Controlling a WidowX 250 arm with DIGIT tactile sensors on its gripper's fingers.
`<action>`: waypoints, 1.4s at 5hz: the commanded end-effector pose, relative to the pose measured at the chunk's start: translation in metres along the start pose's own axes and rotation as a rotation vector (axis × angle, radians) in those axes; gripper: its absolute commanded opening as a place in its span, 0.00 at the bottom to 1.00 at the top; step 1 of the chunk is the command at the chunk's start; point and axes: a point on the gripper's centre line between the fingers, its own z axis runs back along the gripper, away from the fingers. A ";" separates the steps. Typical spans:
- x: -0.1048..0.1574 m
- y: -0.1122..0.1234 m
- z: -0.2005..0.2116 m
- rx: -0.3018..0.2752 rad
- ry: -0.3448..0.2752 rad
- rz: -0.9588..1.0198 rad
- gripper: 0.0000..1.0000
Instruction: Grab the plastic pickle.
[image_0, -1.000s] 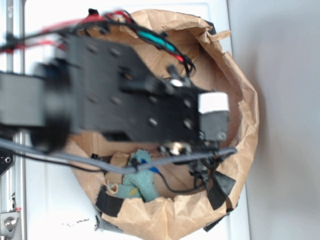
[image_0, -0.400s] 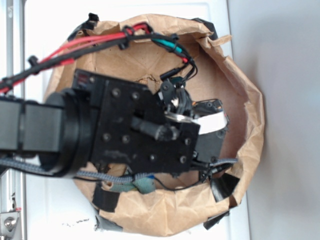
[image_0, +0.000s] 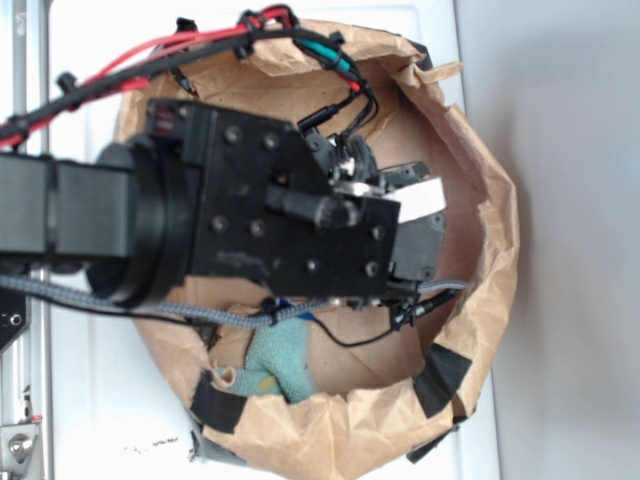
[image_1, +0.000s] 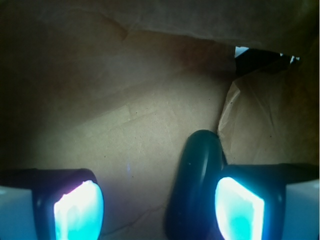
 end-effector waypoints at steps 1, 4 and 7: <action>0.003 0.012 -0.009 -0.029 -0.026 0.100 1.00; -0.021 0.004 -0.054 0.067 -0.054 0.090 1.00; -0.023 0.000 -0.049 0.025 -0.047 0.062 0.00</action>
